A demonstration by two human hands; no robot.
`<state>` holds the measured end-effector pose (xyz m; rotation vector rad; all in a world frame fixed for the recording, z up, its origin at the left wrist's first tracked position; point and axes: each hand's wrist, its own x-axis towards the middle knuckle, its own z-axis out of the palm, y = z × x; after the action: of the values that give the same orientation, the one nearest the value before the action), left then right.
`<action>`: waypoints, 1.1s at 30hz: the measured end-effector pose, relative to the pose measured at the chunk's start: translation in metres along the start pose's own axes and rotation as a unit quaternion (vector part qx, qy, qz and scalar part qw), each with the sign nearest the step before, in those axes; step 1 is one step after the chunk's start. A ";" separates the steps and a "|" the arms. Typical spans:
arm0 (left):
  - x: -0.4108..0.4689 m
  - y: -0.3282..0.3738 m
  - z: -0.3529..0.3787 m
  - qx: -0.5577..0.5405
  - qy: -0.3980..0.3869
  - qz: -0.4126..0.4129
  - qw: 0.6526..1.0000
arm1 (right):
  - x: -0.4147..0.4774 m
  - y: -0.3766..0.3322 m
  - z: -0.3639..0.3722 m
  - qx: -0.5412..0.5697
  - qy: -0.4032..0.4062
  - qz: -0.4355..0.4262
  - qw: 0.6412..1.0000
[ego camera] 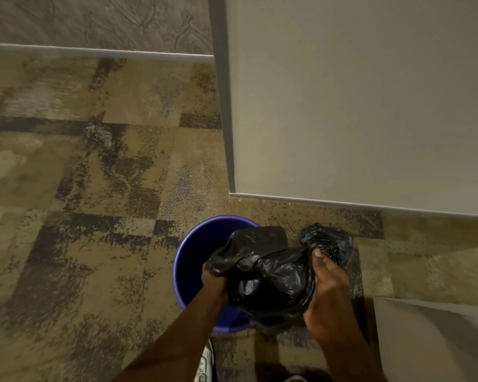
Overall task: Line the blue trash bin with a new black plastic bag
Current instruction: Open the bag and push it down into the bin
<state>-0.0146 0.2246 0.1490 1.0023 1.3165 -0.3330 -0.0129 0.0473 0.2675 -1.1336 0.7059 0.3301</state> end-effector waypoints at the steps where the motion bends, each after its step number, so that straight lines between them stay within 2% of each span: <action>1: 0.001 0.005 -0.005 0.041 0.024 0.046 0.998 | 0.000 -0.001 -0.005 -0.039 0.025 -0.017 0.999; 3: 0.001 0.018 -0.019 0.192 0.032 0.134 0.972 | 0.000 -0.008 -0.018 -0.146 0.099 -0.074 0.981; 4: 0.003 0.024 -0.029 0.278 0.031 0.181 0.943 | 0.000 -0.012 -0.026 -0.208 0.144 -0.113 0.961; 6: 0.008 0.040 -0.051 0.430 0.039 0.257 0.865 | 0.000 -0.022 -0.044 -0.354 0.235 -0.180 0.887; 7: 0.009 0.050 -0.059 0.486 0.042 0.269 0.830 | 0.000 -0.025 -0.054 -0.412 0.269 -0.189 0.850; 8: 0.010 0.061 -0.066 0.522 0.033 0.271 0.808 | -0.001 -0.028 -0.060 -0.435 0.294 -0.179 0.832; 9: 0.011 0.070 -0.071 0.537 0.012 0.264 0.801 | -0.001 -0.029 -0.065 -0.435 0.311 -0.160 0.830; 12: 0.023 0.088 -0.083 0.532 -0.044 0.256 0.806 | -0.003 -0.021 -0.070 -0.417 0.335 -0.089 0.840; 16: 0.029 0.105 -0.089 0.495 -0.039 0.274 0.823 | -0.007 -0.011 -0.058 -0.407 0.305 -0.113 0.853; 19: 0.030 0.110 -0.075 0.554 -0.030 0.318 0.769 | -0.014 -0.010 -0.042 -0.334 0.275 -0.141 0.890; 21: 0.029 0.112 -0.060 0.552 -0.044 0.305 0.775 | -0.019 -0.007 -0.032 -0.244 0.233 -0.112 0.935; 23: 0.019 0.108 -0.047 0.543 0.008 0.330 0.772 | -0.024 -0.001 -0.021 -0.141 0.187 -0.026 0.972; 25: -0.003 0.085 -0.046 0.494 0.125 0.414 0.754 | -0.027 0.006 -0.017 -0.058 0.172 0.017 0.983; 26: -0.017 0.063 -0.051 0.441 0.131 0.451 0.765 | -0.028 0.005 -0.012 0.043 0.182 0.036 0.982; 27: -0.032 0.036 -0.060 0.393 0.079 0.471 0.786 | -0.026 0.001 -0.011 0.141 0.179 0.055 0.972; 28: -0.045 0.007 -0.071 0.371 -0.015 0.472 0.800 | -0.022 0.004 -0.011 0.158 0.189 0.069 0.967; 29: -0.056 -0.019 -0.080 0.392 -0.117 0.451 0.794 | -0.016 0.009 -0.007 0.105 0.204 0.094 0.969; 30: -0.060 -0.039 -0.087 0.446 -0.192 0.423 0.765 | -0.011 0.010 -0.005 0.050 0.204 0.133 0.969; 31: -0.058 -0.050 -0.091 0.503 -0.233 0.400 0.730 | -0.008 0.009 0.001 0.046 0.189 0.178 0.965; 33: -0.045 -0.053 -0.081 0.615 -0.253 0.371 0.648 | 0.003 0.007 0.010 0.031 0.169 0.209 0.963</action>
<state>-0.1168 0.2418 0.1740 2.2562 -0.1180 -0.8251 -0.0113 0.0586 0.2625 -0.9848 1.2570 0.4731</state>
